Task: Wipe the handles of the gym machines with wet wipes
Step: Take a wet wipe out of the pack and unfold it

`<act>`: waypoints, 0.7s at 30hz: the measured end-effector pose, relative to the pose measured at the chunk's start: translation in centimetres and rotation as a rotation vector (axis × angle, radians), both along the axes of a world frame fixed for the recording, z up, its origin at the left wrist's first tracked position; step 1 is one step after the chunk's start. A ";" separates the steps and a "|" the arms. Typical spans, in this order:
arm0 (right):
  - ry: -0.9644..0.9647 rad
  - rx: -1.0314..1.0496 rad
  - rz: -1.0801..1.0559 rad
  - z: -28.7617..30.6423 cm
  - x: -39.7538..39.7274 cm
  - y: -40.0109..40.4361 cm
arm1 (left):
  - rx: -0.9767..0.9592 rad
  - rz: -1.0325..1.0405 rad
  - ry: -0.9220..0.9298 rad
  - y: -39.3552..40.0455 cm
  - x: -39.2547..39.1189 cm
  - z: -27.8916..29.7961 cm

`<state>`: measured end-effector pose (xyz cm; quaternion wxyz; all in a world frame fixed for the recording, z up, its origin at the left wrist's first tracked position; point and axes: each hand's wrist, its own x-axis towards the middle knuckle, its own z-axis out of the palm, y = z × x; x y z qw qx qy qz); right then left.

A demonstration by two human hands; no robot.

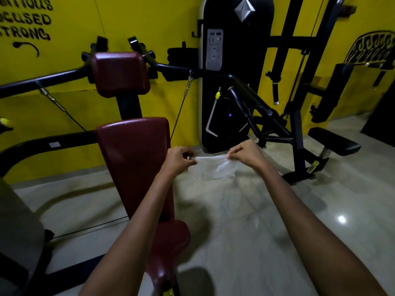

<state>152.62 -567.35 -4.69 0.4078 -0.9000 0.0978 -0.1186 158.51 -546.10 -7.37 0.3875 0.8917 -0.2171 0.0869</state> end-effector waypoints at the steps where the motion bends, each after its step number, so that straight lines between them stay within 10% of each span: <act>1: 0.002 -0.008 0.008 0.0 0.0 0.0 | 0.028 -0.004 -0.002 0.1 0.1 0.0; 6: -0.041 -0.012 0.059 0.2 0.1 0.1 | -0.012 -0.003 0.002 0.6 0.4 0.3; 12: -0.018 0.684 0.080 0.0 1.0 0.9 | -0.630 -0.111 0.404 0.2 -0.1 1.2; 21: -0.041 0.904 -0.009 -1.4 2.3 1.7 | -0.976 -0.015 0.752 -1.7 -1.3 1.4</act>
